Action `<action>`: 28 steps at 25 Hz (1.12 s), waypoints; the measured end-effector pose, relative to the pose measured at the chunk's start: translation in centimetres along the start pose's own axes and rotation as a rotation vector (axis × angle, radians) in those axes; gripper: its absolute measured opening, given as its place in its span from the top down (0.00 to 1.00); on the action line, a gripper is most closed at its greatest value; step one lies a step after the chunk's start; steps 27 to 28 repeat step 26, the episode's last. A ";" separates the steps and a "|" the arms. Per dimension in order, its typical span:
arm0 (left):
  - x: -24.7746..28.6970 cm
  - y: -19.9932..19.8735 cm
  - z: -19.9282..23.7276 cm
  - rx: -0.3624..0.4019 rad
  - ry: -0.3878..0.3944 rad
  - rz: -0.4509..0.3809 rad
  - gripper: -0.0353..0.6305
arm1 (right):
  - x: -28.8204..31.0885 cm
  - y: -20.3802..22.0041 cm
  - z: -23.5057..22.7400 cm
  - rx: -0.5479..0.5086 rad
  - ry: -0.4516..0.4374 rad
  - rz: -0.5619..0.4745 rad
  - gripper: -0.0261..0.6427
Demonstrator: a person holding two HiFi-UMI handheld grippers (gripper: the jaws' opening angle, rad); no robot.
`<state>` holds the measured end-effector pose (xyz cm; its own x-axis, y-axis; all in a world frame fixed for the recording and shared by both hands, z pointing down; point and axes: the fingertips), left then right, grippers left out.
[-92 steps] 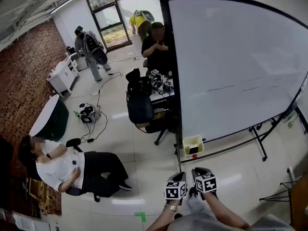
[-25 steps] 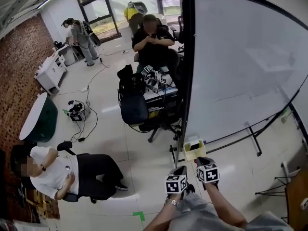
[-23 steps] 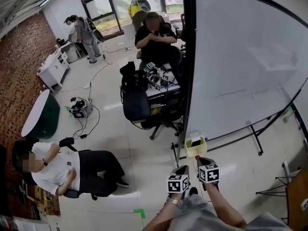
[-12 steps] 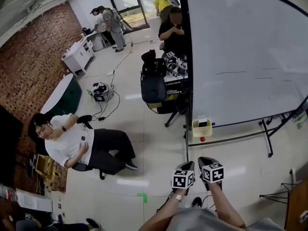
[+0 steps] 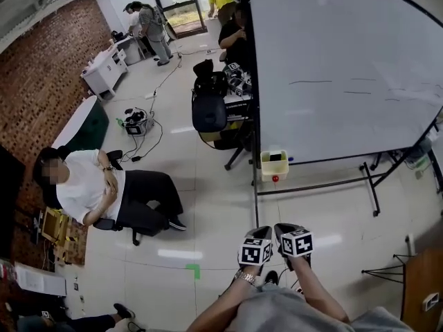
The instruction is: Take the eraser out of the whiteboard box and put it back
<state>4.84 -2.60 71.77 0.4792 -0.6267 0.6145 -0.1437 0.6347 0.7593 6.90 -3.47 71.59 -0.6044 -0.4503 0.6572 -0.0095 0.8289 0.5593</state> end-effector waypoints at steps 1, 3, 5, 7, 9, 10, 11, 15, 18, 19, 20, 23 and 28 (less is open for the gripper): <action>0.0 -0.5 -0.1 0.005 0.004 -0.010 0.94 | -0.2 -0.6 0.3 -0.014 0.003 -0.006 0.96; -0.2 -1.7 -0.1 0.015 0.006 -0.034 0.94 | -0.5 -1.7 1.0 -0.046 0.011 -0.019 0.96; -0.8 -2.1 0.3 0.025 0.001 -0.046 0.94 | -0.4 -2.2 1.8 -0.071 0.014 -0.023 0.96; -1.2 -2.0 1.1 0.024 -0.004 -0.045 0.94 | 0.1 -2.2 2.4 -0.066 0.003 -0.016 0.96; -1.7 -1.9 1.9 0.011 -0.018 -0.051 0.94 | 0.4 -1.9 3.4 -0.068 -0.013 -0.009 0.96; -2.0 -2.0 2.3 0.005 -0.026 -0.057 0.94 | 0.5 -1.8 3.8 -0.079 -0.018 -0.006 0.96; -2.1 -2.1 2.8 0.002 -0.033 -0.063 0.94 | 0.6 -1.8 4.2 -0.091 -0.024 -0.002 0.96; -2.4 -2.8 3.3 -0.001 -0.040 -0.082 0.94 | 1.0 -1.7 4.4 -0.099 -0.030 0.009 0.96; -2.5 -2.7 3.2 -0.001 -0.042 -0.081 0.94 | 0.9 -1.5 4.4 -0.101 -0.022 0.015 0.96; -2.6 -2.6 3.1 0.000 -0.043 -0.079 0.94 | 0.8 -1.4 4.5 -0.100 -0.021 0.015 0.96; -2.7 -2.5 3.0 0.002 -0.042 -0.079 0.94 | 0.7 -1.3 4.6 -0.096 -0.023 0.013 0.96; -2.7 -2.4 2.9 0.007 -0.041 -0.082 0.94 | 0.5 -1.1 4.7 -0.087 -0.033 0.002 0.96; -2.6 -2.2 2.9 0.011 -0.042 -0.081 0.94 | 0.4 -1.1 4.7 -0.083 -0.045 -0.006 0.96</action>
Point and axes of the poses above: the fingertips, and each gripper's own axes: x forward along the fingers, z to its left, y out of its underside, and after that the axes turned 12 degrees about x, right-handed
